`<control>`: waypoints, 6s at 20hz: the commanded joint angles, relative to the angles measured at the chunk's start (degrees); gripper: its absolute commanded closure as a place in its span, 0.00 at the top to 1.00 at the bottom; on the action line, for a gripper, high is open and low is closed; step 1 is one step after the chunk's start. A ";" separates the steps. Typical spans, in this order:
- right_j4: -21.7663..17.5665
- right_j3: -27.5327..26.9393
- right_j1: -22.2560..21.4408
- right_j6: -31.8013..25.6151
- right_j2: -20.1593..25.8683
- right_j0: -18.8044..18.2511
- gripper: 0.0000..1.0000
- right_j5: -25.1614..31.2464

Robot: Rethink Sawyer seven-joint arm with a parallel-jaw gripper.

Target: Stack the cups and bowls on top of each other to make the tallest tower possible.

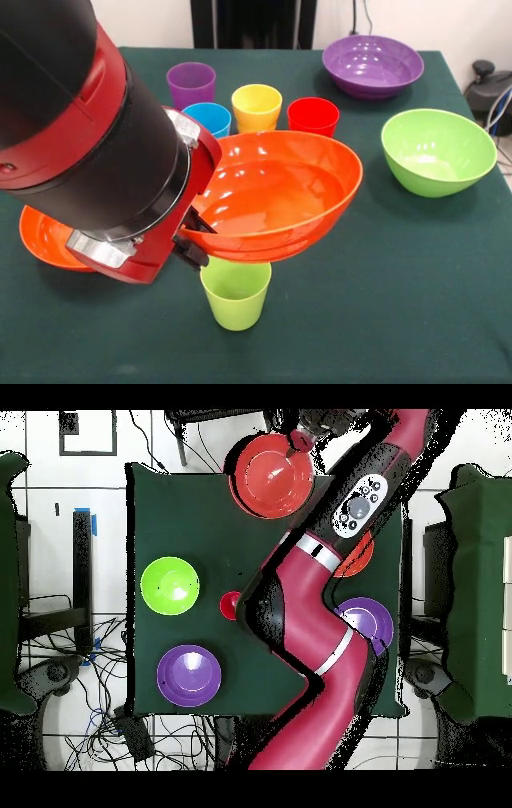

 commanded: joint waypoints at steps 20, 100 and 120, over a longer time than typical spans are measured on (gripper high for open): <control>25.83 0.64 -9.40 17.25 -38.74 0.68 0.00 0.50; -0.13 -9.38 -1.55 3.01 -9.15 1.26 0.00 4.68; -1.20 -8.81 -2.19 1.54 -9.76 1.52 0.00 -1.17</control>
